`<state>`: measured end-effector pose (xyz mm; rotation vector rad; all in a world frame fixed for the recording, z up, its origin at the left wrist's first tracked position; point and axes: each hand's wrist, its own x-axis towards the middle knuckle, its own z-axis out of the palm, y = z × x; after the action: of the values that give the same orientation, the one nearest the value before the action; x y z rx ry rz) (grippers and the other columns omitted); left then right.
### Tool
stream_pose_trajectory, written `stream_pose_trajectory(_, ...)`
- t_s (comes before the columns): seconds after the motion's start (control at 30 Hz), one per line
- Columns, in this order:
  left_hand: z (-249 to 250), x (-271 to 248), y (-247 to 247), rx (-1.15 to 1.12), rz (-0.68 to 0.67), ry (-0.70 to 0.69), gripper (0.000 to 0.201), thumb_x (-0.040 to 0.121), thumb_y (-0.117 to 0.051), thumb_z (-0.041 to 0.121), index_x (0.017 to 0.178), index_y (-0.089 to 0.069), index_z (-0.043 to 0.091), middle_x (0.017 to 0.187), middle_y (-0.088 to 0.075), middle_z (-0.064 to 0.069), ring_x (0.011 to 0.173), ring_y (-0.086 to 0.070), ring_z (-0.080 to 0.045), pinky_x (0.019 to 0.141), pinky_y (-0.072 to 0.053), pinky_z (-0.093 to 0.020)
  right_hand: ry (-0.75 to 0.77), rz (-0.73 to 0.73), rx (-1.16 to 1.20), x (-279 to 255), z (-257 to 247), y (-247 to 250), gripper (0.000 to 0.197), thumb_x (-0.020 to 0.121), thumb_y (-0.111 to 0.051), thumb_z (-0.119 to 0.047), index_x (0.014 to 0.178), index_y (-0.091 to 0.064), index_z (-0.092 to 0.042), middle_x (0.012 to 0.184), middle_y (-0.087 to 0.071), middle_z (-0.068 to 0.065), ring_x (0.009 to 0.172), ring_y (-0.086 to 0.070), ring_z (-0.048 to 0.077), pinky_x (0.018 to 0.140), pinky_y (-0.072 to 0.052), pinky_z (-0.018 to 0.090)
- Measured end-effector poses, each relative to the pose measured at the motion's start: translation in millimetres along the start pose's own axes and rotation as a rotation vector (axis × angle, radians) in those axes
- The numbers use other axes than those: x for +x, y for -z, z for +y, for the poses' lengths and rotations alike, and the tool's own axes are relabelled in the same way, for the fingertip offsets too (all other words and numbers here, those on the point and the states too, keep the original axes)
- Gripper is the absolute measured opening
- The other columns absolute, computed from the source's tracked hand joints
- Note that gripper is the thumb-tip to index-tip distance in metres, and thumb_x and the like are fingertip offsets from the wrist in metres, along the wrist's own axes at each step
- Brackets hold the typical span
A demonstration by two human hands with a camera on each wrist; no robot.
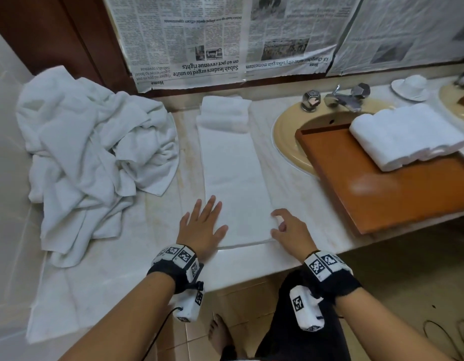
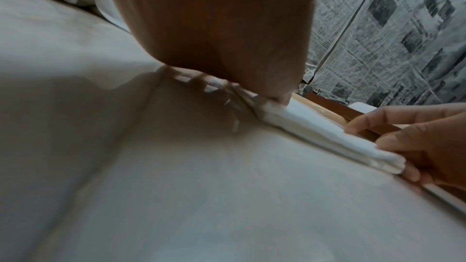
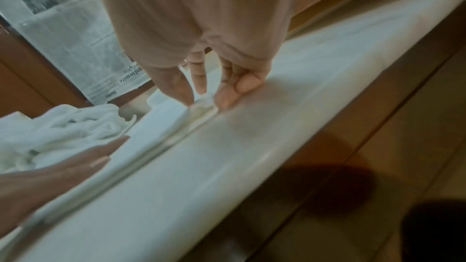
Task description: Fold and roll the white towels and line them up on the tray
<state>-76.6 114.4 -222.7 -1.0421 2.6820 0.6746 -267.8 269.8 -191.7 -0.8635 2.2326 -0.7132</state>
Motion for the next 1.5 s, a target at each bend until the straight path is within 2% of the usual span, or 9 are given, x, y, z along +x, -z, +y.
stream_pose_trajectory(0.23, 29, 2, 11, -0.004, 0.064, 0.126, 0.062, 0.095, -0.041, 0.050, 0.151, -0.020, 0.032, 0.161, -0.002, 0.011, 0.147, 0.000, -0.019, 0.115, -0.008, -0.043, -0.035, -0.212, 0.047, -2, -11, 15, 0.043, 0.077, -0.064, -0.006, 0.108, -0.049, -0.030, 0.069, -0.046, 0.001, 0.062, -0.046, 0.015, 0.059, -0.038, 0.020)
stream_pose_trajectory(0.37, 54, -10, 4, -0.058, 0.154, -0.133, 0.054, 0.087, -0.056, 0.052, 0.136, -0.046, 0.032, 0.142, -0.035, 0.007, 0.130, -0.032, -0.019, 0.099, -0.028, -0.035, 0.034, -0.285, -0.031, -2, -10, 15, 0.051, 0.074, -0.052, 0.008, 0.106, -0.048, -0.030, 0.074, -0.047, 0.000, 0.064, -0.046, 0.014, 0.053, -0.036, 0.017)
stream_pose_trajectory(0.5, 60, -10, -13, 0.016, 0.069, -0.243, 0.059, 0.080, -0.063, 0.055, 0.129, -0.050, 0.026, 0.129, -0.040, 0.003, 0.113, -0.039, -0.020, 0.087, -0.033, -0.031, 0.125, -0.243, -0.095, -1, -8, 9, 0.042, 0.076, -0.043, 0.011, 0.097, -0.052, -0.024, 0.079, -0.052, 0.002, 0.074, -0.053, 0.020, 0.059, -0.042, 0.024)
stream_pose_trajectory(0.7, 61, -4, -12, 0.060, 0.206, -0.280, 0.036, 0.064, -0.075, 0.021, 0.098, -0.063, 0.015, 0.097, -0.056, -0.004, 0.080, -0.056, -0.026, 0.057, -0.046, -0.033, 0.286, -0.157, -0.212, 8, 4, 14, 0.015, 0.086, -0.055, -0.006, 0.091, -0.059, -0.019, 0.083, -0.052, -0.005, 0.081, -0.050, 0.016, 0.063, -0.036, 0.017)
stream_pose_trajectory(0.8, 54, -9, -8, 0.066, 0.313, -0.294, 0.039, 0.051, -0.080, 0.003, 0.085, -0.064, 0.015, 0.087, -0.059, -0.002, 0.068, -0.056, -0.023, 0.048, -0.046, -0.030, 0.332, -0.115, -0.268, 14, 14, 23, 0.010, 0.088, -0.056, -0.010, 0.092, -0.062, -0.017, 0.087, -0.048, -0.004, 0.081, -0.049, 0.015, 0.070, -0.039, 0.024)
stream_pose_trajectory(0.97, 30, -20, -9, -0.097, 0.373, -0.200, 0.018, 0.069, -0.081, 0.020, 0.084, -0.073, 0.016, 0.084, -0.061, 0.001, 0.072, -0.060, -0.022, 0.056, -0.048, -0.027, 0.418, -0.044, -0.319, 22, 25, 36, 0.007, 0.088, -0.066, -0.011, 0.093, -0.071, -0.010, 0.099, -0.043, -0.005, 0.094, -0.045, 0.013, 0.078, -0.039, 0.020)
stream_pose_trajectory(1.1, 28, -24, -9, -0.264, 0.304, -0.074, 0.045, 0.081, -0.051, 0.058, 0.099, -0.071, 0.022, 0.091, -0.060, 0.008, 0.085, -0.055, -0.011, 0.072, -0.036, -0.013, 0.427, -0.133, -0.333, 29, 22, 40, 0.013, 0.087, -0.060, -0.005, 0.091, -0.072, -0.009, 0.090, -0.052, -0.005, 0.096, -0.052, 0.019, 0.074, -0.033, 0.020)
stream_pose_trajectory(1.3, 33, -20, 2, -0.300, 0.242, 0.038, 0.019, 0.092, -0.061, 0.034, 0.100, -0.070, 0.020, 0.093, -0.067, 0.007, 0.088, -0.056, -0.011, 0.075, -0.038, -0.021, 0.246, -0.221, -0.221, 31, 11, 46, 0.017, 0.085, -0.061, -0.002, 0.083, -0.064, -0.018, 0.083, -0.059, -0.002, 0.075, -0.052, 0.010, 0.058, -0.038, 0.008)
stream_pose_trajectory(1.5, 38, -10, 12, -0.356, 0.134, 0.200, 0.016, 0.090, -0.059, 0.034, 0.094, -0.070, 0.023, 0.083, -0.063, 0.007, 0.081, -0.058, -0.012, 0.071, -0.044, -0.026, 0.053, -0.164, -0.160, 41, -2, 42, 0.011, 0.082, -0.060, 0.000, 0.079, -0.062, -0.011, 0.088, -0.061, 0.005, 0.082, -0.057, 0.019, 0.061, -0.042, 0.018)
